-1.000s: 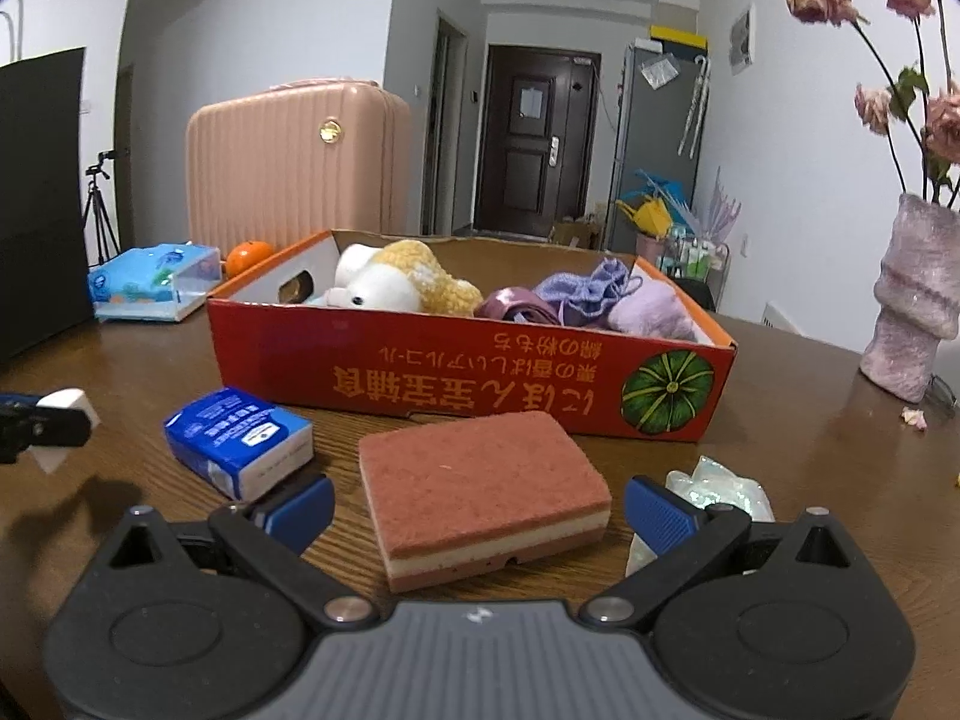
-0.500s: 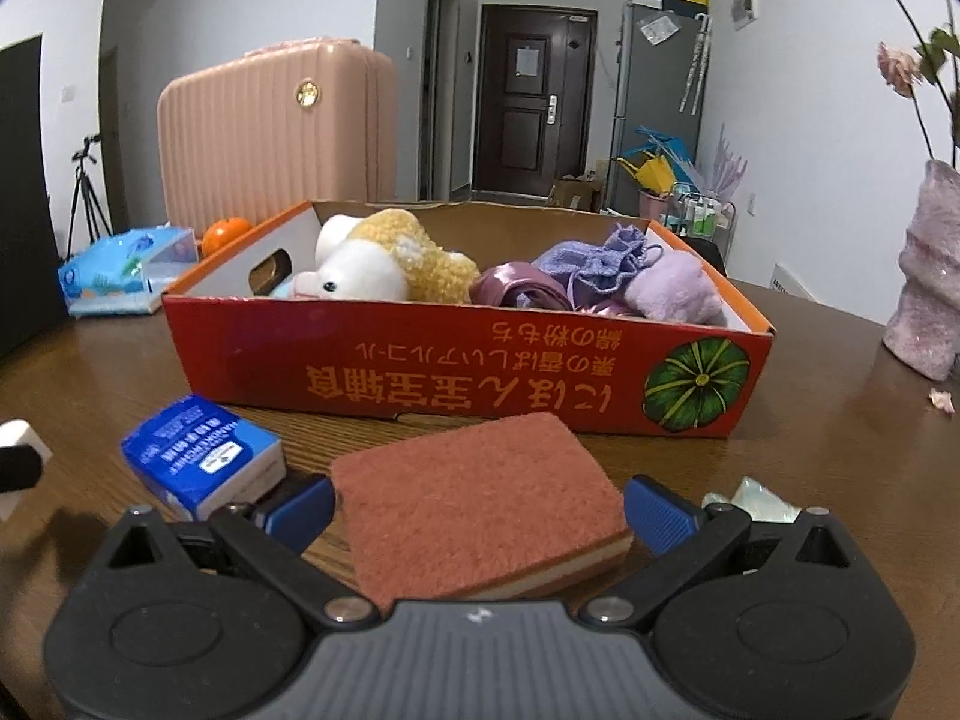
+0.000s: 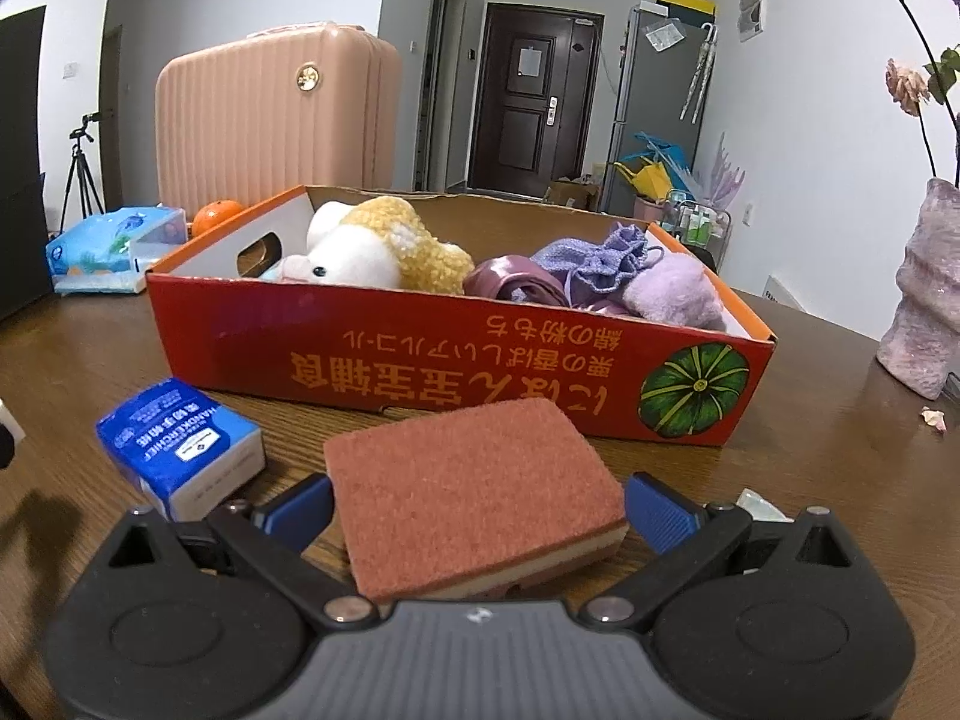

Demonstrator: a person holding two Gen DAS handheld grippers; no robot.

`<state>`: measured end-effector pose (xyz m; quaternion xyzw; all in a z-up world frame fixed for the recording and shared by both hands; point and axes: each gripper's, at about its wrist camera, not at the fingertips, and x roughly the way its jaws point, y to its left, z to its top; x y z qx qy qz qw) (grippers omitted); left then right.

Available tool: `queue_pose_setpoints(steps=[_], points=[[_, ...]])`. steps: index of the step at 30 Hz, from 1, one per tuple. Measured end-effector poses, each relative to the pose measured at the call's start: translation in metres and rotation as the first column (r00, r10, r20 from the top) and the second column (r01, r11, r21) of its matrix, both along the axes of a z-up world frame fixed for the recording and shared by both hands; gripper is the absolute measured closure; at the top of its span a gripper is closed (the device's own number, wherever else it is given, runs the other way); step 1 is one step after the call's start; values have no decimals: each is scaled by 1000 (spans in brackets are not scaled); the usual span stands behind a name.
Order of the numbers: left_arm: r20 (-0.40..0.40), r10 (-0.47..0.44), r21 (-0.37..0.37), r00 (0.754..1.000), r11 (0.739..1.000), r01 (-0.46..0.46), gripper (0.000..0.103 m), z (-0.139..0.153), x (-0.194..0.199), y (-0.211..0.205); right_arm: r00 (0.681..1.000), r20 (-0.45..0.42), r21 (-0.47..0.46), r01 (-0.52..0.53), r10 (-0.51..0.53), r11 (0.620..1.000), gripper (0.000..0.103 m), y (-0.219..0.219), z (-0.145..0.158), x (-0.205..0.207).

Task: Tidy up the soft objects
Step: 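Grasp the pink-brown sponge with the right gripper while the left gripper holds the wedge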

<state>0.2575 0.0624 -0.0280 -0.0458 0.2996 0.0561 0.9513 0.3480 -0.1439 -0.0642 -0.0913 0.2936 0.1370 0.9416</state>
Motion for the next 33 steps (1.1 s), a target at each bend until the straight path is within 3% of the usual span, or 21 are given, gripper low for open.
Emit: queue_pose_setpoints(steps=[6,10,14,19,27,33], points=[[4,-2,-2,1000,1000,2,69,0,-1,0,996,21,132,85,-88,988,0,-7,22,-8],[7,-5,-5,1000,1000,5,69,0,-1,0,980,-50,163,199,-193,966,0,3,28,9],[10,-4,-14,1000,1000,5,69,1,-2,1,942,-139,130,322,-304,938,0,14,21,29],[5,17,-28,1000,999,-17,69,1,0,6,911,-136,33,397,-389,917,0,29,10,39],[8,92,-7,996,996,-92,69,1,9,18,915,-159,70,385,-370,920,0,18,5,31],[-2,102,4,995,995,-102,69,-1,12,20,937,-221,131,302,-270,944,2,6,4,26]])
